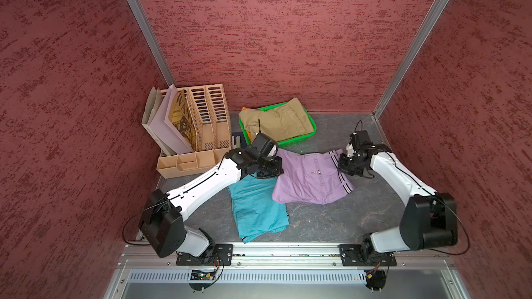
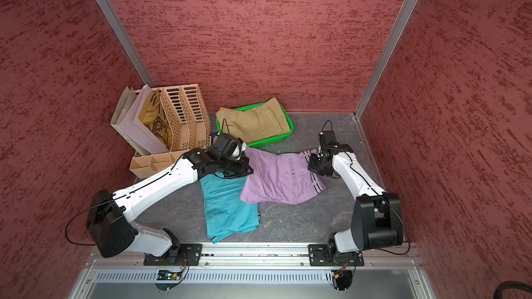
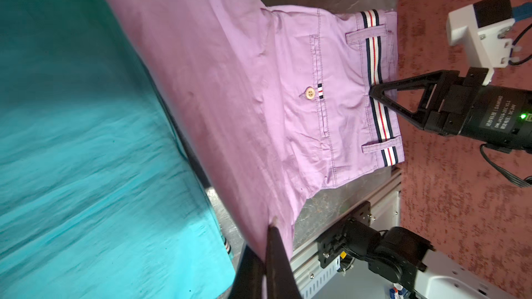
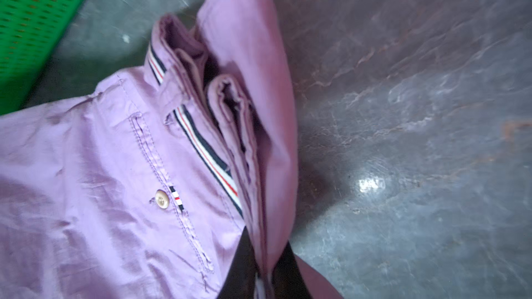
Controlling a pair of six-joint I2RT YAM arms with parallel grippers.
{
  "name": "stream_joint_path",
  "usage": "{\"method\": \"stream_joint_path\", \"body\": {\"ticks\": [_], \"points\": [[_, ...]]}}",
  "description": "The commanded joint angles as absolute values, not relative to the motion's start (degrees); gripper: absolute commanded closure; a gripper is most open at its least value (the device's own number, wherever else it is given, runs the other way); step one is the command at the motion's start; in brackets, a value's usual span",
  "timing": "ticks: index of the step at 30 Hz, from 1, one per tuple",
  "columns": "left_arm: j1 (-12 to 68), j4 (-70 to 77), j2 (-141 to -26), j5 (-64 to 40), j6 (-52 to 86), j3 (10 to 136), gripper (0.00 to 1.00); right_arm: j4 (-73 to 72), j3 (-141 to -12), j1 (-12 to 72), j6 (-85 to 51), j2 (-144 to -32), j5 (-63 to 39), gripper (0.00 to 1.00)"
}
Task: Put the folded long pants in the basket
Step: Place the long pant in the basket.
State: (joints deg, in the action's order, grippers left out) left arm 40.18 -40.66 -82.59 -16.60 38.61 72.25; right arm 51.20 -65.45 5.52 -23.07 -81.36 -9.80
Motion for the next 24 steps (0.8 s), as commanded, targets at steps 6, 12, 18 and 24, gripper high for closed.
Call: {"method": "stream_joint_path", "body": {"ticks": [6, 12, 18, 24], "points": [[38.7, -49.6, -80.5, -17.7, 33.0, 86.7, 1.0, 58.4, -82.9, 6.1, -22.1, -79.3, -9.1, 1.0], [30.5, -53.1, -85.5, -16.8, 30.5, 95.0, 1.0, 56.1, -97.8, 7.1, -23.3, -91.3, -13.3, 1.0], [22.0, -51.4, -90.9, -16.9, 27.8, 99.6, 1.0, 50.3, -112.5, 7.9, -24.5, -105.9, -18.0, 1.0], [15.8, -46.4, -94.5, -18.6, 28.0, 100.4, 1.0, 46.5, -132.0, 9.7, -26.6, -123.3, -22.9, 1.0]]}}
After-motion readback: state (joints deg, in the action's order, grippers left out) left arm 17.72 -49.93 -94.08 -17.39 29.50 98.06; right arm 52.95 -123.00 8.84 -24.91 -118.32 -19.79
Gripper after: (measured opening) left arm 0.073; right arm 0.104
